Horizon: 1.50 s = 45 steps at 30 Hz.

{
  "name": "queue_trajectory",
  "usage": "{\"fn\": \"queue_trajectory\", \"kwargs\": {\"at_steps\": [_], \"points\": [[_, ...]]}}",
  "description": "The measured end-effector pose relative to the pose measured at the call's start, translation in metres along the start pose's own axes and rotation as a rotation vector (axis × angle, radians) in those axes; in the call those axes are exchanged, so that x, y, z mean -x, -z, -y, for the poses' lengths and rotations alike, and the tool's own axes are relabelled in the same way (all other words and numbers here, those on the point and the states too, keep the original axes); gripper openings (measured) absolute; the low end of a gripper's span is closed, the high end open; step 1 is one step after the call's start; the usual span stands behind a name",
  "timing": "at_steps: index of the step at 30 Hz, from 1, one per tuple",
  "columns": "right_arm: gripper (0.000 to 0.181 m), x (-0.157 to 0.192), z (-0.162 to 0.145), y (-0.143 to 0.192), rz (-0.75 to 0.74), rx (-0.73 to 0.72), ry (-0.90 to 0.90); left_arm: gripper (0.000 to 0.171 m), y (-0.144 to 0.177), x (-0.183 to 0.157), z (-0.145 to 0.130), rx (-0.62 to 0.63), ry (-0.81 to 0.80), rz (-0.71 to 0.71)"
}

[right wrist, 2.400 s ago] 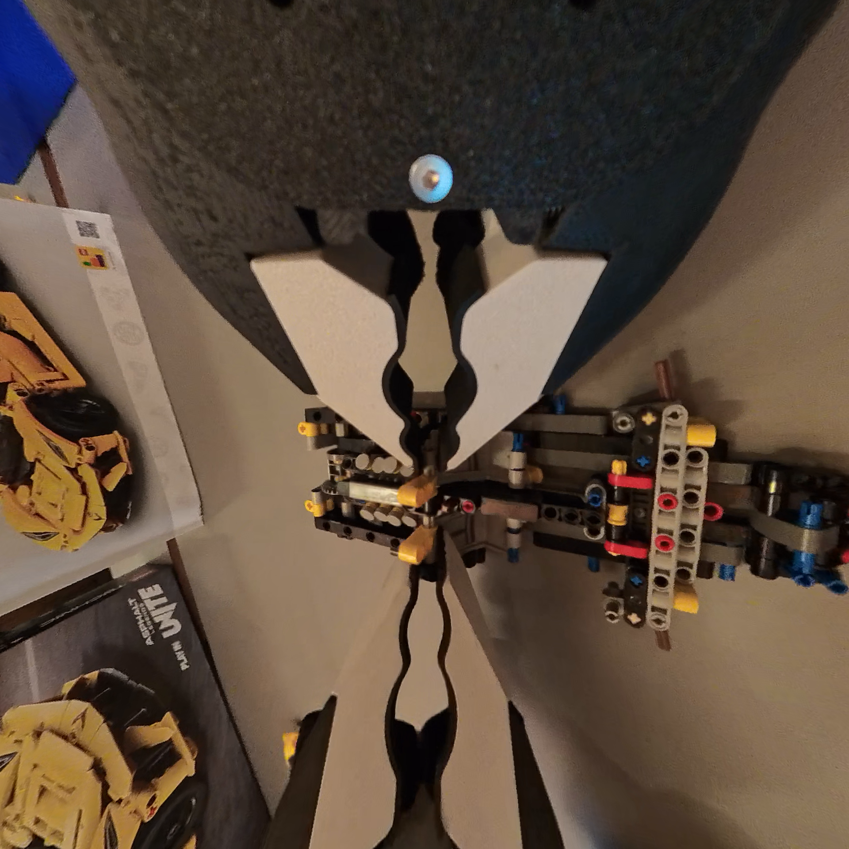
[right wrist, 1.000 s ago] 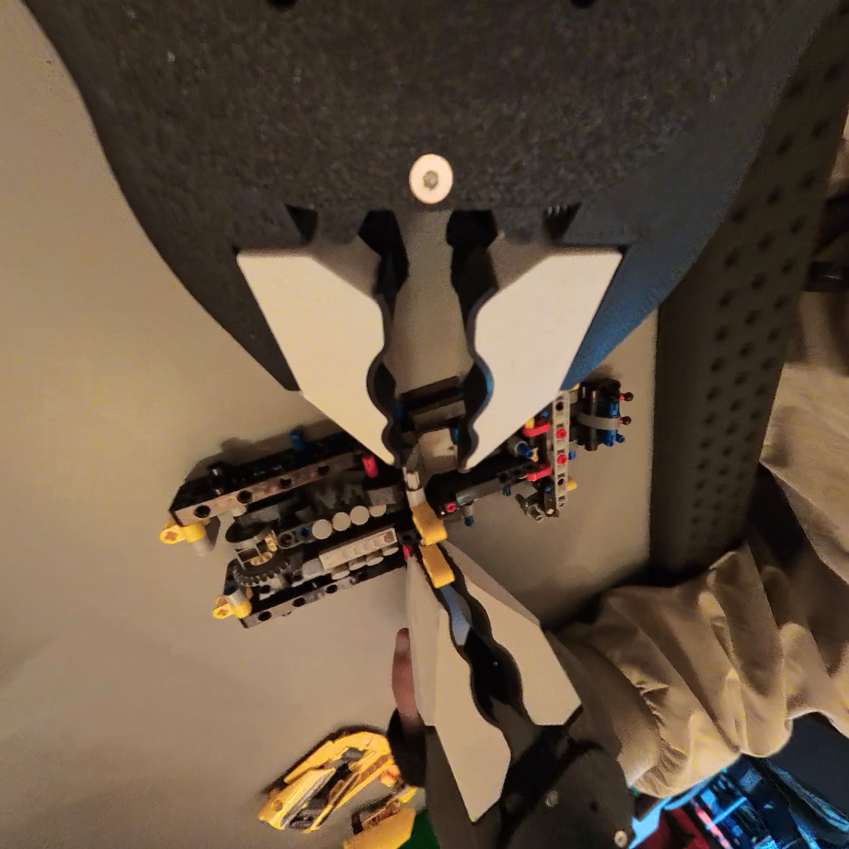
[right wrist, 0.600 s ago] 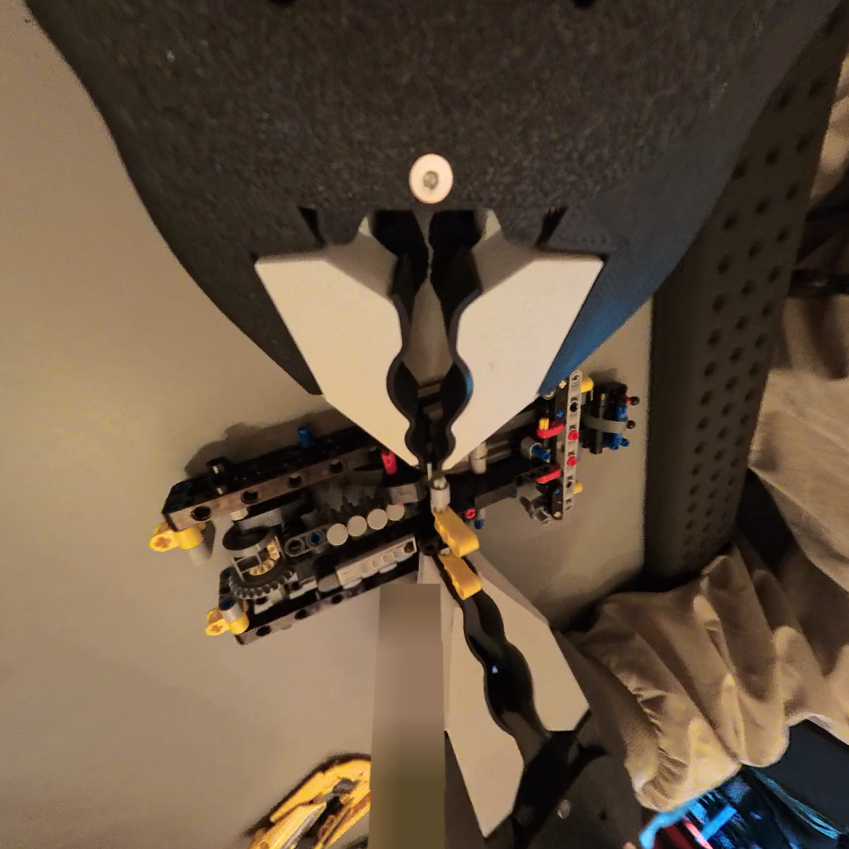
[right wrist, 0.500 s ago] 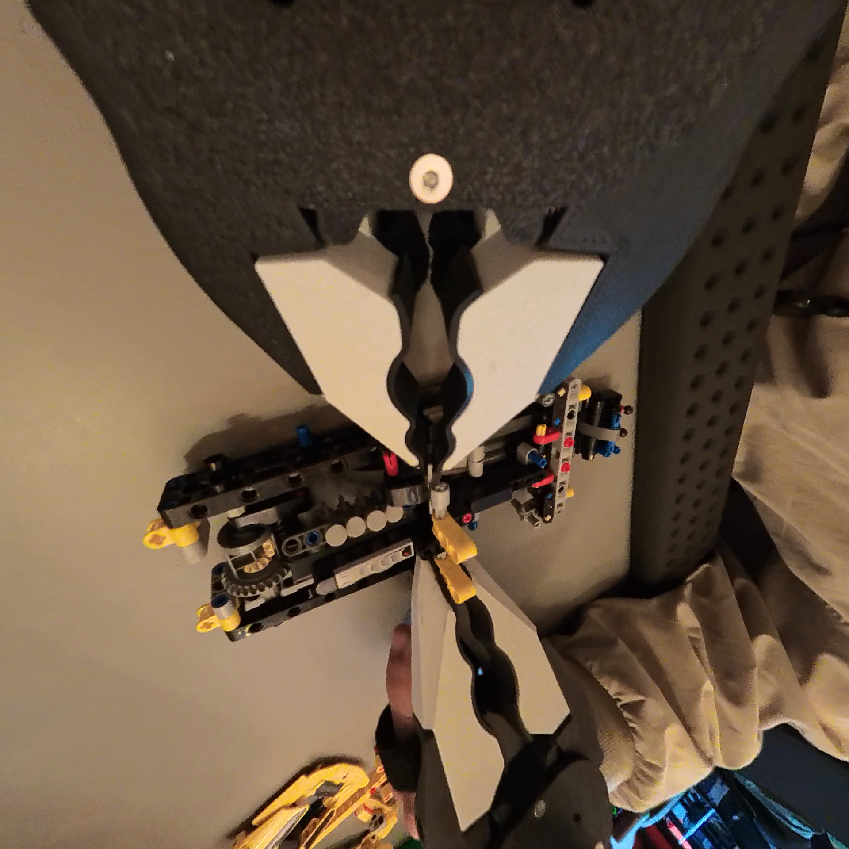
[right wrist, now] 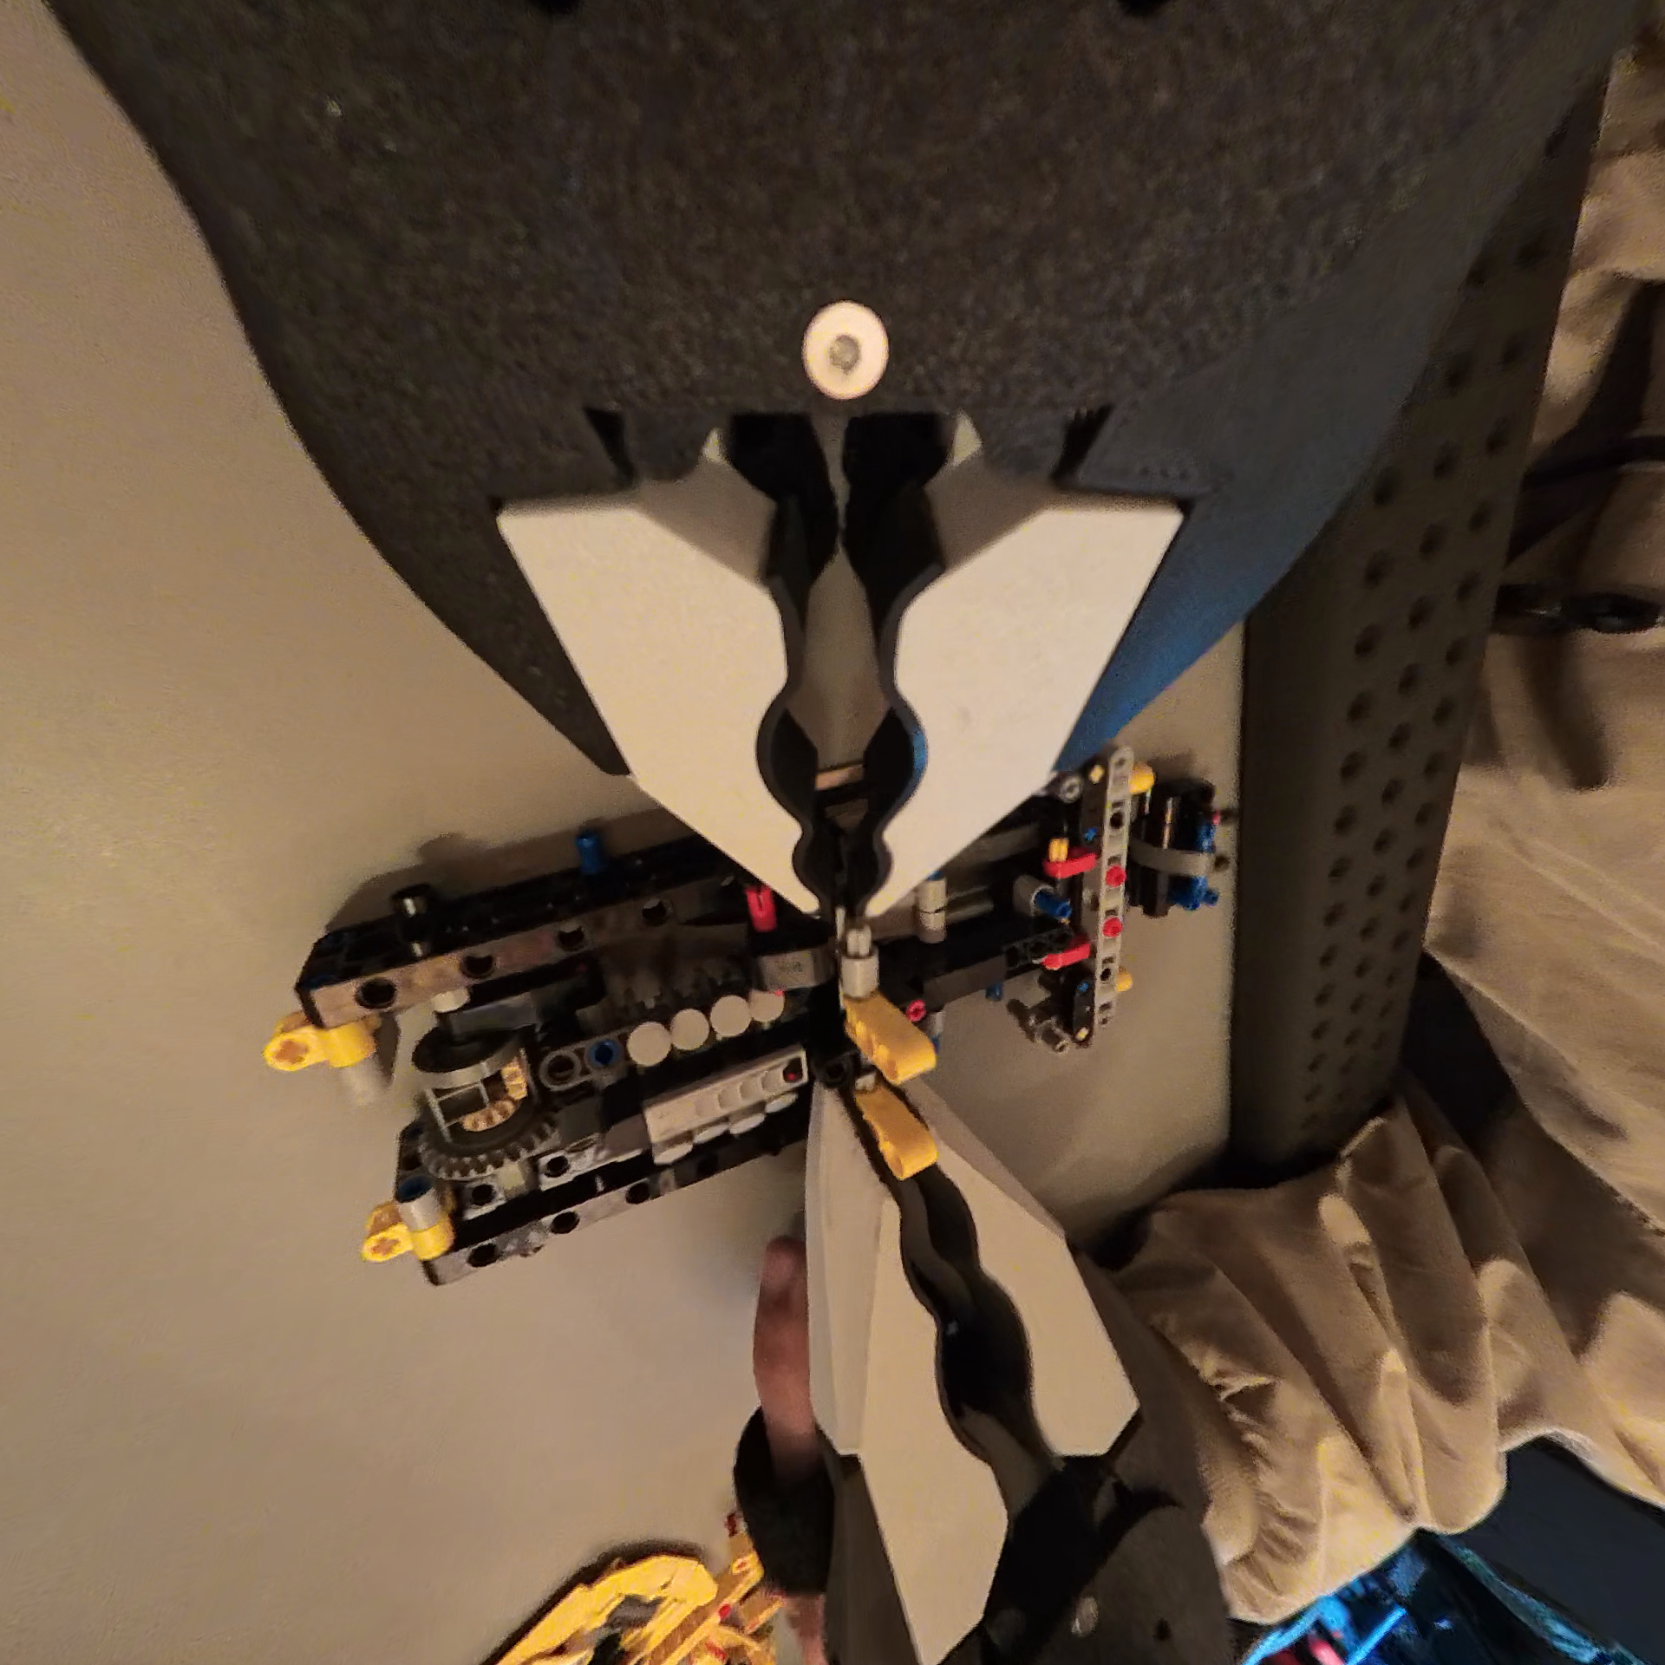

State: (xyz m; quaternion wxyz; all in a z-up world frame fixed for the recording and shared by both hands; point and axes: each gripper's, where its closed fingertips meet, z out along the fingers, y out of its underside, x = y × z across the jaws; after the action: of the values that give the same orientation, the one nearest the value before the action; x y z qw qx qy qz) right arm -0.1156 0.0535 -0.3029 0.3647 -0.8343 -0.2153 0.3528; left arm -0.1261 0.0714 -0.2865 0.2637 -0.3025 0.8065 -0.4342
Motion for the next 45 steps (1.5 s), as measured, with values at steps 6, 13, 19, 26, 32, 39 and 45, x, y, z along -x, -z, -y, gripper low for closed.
{"fn": "queue_trajectory", "kwargs": {"at_steps": [6,13,19,26,32,39,45], "points": [[0.001,0.003,0.0,0.008,0.043,-0.021,-0.008,0.008,0.004,-0.001,0.0,-0.032,0.006,-0.015],[0.001,-0.001,-0.004,0.012,0.019,-0.006,-0.001,0.008,0.005,0.002,-0.002,-0.031,0.02,-0.002],[0.002,0.006,-0.006,0.012,-0.045,0.016,0.166,0.008,0.004,0.001,-0.001,-0.025,0.029,-0.006],[0.006,0.008,0.002,0.004,-0.097,-0.002,0.235,0.008,-0.002,0.002,0.001,-0.007,0.059,0.008],[0.002,0.004,-0.007,-0.001,-0.186,0.081,0.369,0.008,-0.001,0.003,0.001,-0.012,0.056,0.015],[0.001,0.009,-0.008,-0.005,-0.204,0.1,0.518,0.008,-0.007,0.002,0.003,0.002,0.096,0.003],[0.001,0.007,0.006,0.01,-0.278,0.023,0.586,0.008,-0.002,0.006,0.002,-0.02,0.101,0.021]]}}
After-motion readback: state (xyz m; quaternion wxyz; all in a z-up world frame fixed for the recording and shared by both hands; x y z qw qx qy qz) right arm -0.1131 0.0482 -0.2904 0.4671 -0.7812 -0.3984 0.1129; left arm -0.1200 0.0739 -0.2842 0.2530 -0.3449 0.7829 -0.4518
